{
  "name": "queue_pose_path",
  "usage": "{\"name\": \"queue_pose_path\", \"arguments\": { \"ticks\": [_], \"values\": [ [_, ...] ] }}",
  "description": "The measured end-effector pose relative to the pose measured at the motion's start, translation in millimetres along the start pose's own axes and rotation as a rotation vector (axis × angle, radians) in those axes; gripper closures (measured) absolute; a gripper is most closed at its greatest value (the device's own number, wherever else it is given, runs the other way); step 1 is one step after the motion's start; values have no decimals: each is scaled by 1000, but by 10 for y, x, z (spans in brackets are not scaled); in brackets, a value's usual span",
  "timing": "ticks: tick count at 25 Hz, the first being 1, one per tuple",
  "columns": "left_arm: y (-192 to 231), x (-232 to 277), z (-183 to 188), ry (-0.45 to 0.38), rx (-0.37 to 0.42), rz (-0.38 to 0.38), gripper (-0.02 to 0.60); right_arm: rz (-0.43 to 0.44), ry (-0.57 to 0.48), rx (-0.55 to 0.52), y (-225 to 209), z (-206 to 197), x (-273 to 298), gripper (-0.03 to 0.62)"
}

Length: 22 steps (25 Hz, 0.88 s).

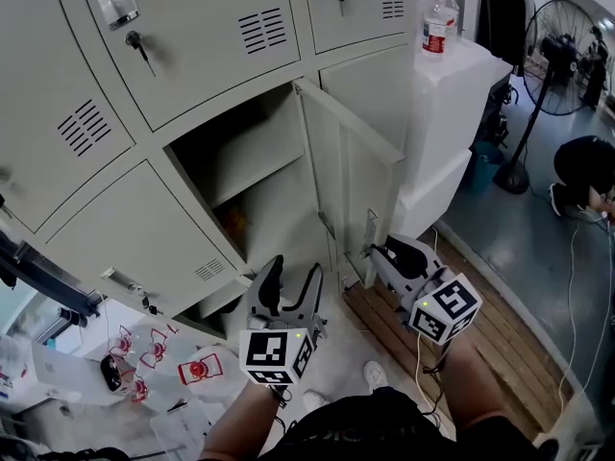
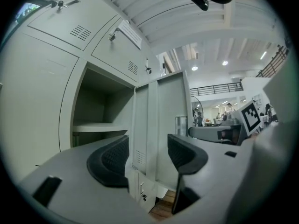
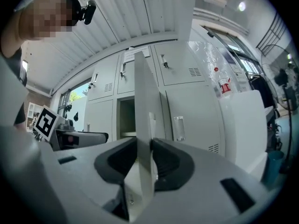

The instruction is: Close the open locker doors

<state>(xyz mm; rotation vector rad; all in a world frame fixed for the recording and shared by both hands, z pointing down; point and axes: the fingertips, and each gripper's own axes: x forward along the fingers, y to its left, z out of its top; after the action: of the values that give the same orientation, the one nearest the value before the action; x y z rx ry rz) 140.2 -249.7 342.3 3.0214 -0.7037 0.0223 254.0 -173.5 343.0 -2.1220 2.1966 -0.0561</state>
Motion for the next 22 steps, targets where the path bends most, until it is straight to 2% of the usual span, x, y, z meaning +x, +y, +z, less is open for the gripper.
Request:
{"name": "queue_pose_path", "arguments": {
  "ticks": [8,14,22],
  "values": [
    [235,-229,-26,2,-15,15,322,20,-24,41,282,-21,143,480],
    [475,-454,-14,-6,-18,42,324,40,-13,21,560,-54,302,474],
    [826,-784,-8,-9,-18,83,327,5,-18,-1,845,-87,532,466]
  ]
}}
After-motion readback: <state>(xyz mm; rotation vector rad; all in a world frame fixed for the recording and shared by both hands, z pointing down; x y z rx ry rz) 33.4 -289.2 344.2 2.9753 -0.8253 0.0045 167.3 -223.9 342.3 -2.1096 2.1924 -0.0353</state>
